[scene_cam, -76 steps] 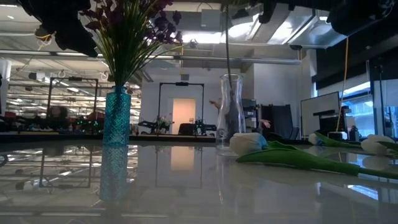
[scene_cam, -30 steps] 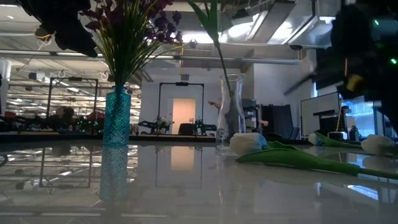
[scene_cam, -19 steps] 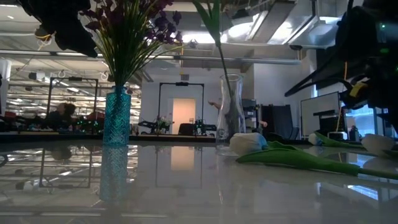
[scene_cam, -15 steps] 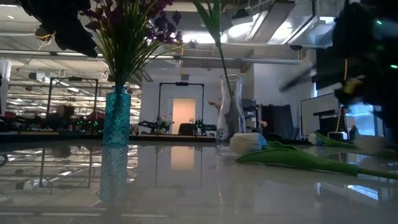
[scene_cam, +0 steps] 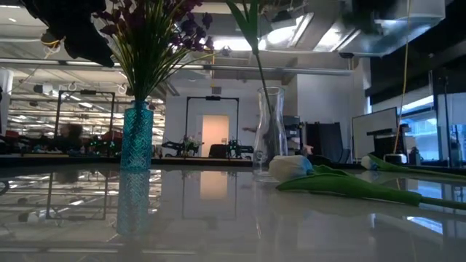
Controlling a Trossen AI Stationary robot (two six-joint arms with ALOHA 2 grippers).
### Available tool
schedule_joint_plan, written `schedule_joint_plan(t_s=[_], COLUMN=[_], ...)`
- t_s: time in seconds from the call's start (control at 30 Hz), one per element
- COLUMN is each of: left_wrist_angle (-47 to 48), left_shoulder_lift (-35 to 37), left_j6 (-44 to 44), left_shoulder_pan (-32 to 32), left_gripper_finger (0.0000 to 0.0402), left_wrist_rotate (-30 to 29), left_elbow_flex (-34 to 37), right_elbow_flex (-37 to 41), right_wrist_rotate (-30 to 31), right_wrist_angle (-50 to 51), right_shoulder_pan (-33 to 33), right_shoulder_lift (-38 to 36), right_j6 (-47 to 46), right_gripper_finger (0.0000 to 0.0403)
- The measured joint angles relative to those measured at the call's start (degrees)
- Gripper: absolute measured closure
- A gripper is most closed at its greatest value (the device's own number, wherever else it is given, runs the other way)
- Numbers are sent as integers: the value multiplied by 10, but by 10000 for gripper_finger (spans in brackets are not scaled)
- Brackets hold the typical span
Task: Sort flowers into vase by color
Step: Put the bottom right white tulip into the transparent flower vase
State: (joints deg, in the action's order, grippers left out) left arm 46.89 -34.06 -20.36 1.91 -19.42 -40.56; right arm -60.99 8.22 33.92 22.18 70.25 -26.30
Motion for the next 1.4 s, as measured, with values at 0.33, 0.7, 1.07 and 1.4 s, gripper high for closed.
schedule_joint_plan(t_s=[0.33,0.7,1.07,1.4], left_wrist_angle=[-1,0,0,0], left_shoulder_lift=[0,0,0,0], left_j6=[0,0,0,0], left_shoulder_pan=[0,0,0,0], left_gripper_finger=[188,188,188,188], left_wrist_rotate=[0,0,0,0], left_elbow_flex=[0,0,0,0], right_elbow_flex=[-3,0,1,1], right_wrist_rotate=[159,152,116,128], right_wrist_angle=[-437,-462,-445,-323], right_shoulder_pan=[51,-132,-174,-174], right_shoulder_lift=[-72,-45,2,2], right_j6=[411,310,261,190], right_gripper_finger=[394,397,396,306])
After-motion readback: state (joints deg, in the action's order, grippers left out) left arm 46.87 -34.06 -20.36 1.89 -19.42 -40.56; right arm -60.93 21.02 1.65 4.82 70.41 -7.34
